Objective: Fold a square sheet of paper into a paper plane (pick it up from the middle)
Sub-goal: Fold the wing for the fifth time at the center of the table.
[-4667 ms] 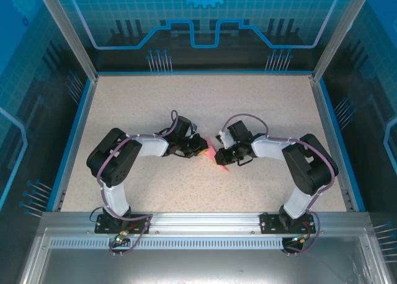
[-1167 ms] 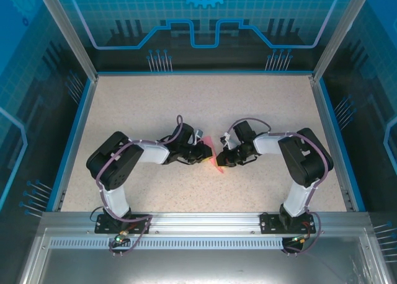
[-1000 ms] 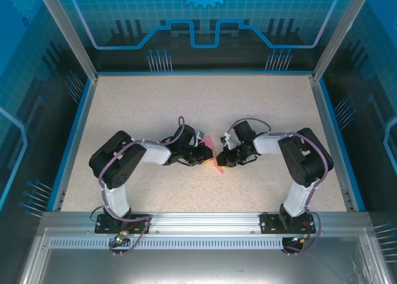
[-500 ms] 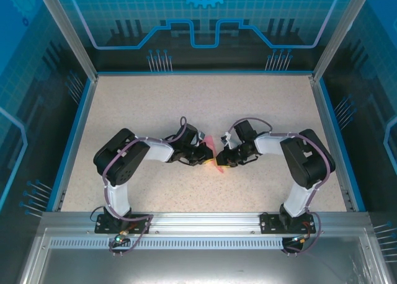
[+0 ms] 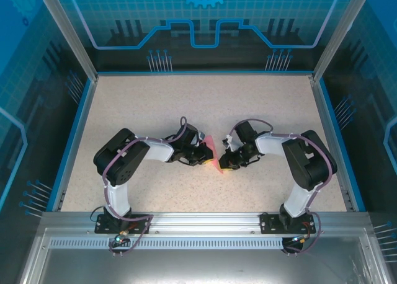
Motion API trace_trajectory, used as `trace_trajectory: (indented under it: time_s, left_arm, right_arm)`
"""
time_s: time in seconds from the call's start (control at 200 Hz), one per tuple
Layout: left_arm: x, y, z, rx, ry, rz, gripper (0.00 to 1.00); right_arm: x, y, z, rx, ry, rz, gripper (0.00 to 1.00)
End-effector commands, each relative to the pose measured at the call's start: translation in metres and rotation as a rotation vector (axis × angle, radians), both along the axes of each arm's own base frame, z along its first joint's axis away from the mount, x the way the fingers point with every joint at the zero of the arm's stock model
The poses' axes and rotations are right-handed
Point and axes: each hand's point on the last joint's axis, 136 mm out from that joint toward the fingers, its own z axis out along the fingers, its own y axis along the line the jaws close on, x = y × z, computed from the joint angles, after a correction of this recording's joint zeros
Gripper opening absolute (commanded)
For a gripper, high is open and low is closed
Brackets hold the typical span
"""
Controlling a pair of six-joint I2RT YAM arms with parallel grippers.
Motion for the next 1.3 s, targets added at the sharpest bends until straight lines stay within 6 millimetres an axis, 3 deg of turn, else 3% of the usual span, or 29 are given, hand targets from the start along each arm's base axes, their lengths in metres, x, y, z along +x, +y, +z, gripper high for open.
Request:
trace_trajectory:
  time_s: [0.0, 0.145, 0.445, 0.605, 0.625, 0.76, 0.97, 1.225, 1.295]
  left_arm:
    - [-0.008, 0.010, -0.020, 0.086, 0.041, 0.004, 0.11]
    - [-0.008, 0.011, -0.021, 0.090, 0.043, 0.009, 0.11]
    - [-0.009, 0.013, -0.022, 0.106, 0.052, 0.012, 0.11]
    - [-0.008, 0.014, -0.022, 0.113, 0.053, 0.015, 0.11]
    - [-0.008, 0.014, -0.022, 0.113, 0.053, 0.016, 0.11]
    - [-0.009, 0.015, -0.023, 0.120, 0.056, 0.017, 0.10]
    - [-0.009, 0.016, -0.026, 0.127, 0.065, 0.024, 0.08]
    - [-0.012, 0.028, -0.035, 0.205, 0.102, 0.050, 0.06]
    - [-0.014, 0.032, -0.040, 0.234, 0.118, 0.057, 0.04]
  right_arm:
    - [-0.007, -0.006, -0.014, -0.054, 0.041, 0.008, 0.11]
    - [-0.009, -0.008, -0.018, -0.068, 0.056, 0.007, 0.11]
    - [0.011, -0.012, 0.026, -0.129, -0.146, -0.012, 0.19]
    - [0.007, 0.005, 0.028, -0.170, -0.222, 0.053, 0.14]
    - [0.014, 0.011, 0.034, -0.163, -0.242, 0.050, 0.12]
    - [0.018, 0.018, 0.022, -0.165, -0.217, 0.054, 0.05]
    - [0.009, 0.015, 0.001, -0.193, -0.160, 0.077, 0.01]
    - [-0.007, -0.004, -0.008, -0.258, -0.112, 0.091, 0.01]
    - [-0.024, -0.015, -0.017, -0.288, -0.067, 0.101, 0.01]
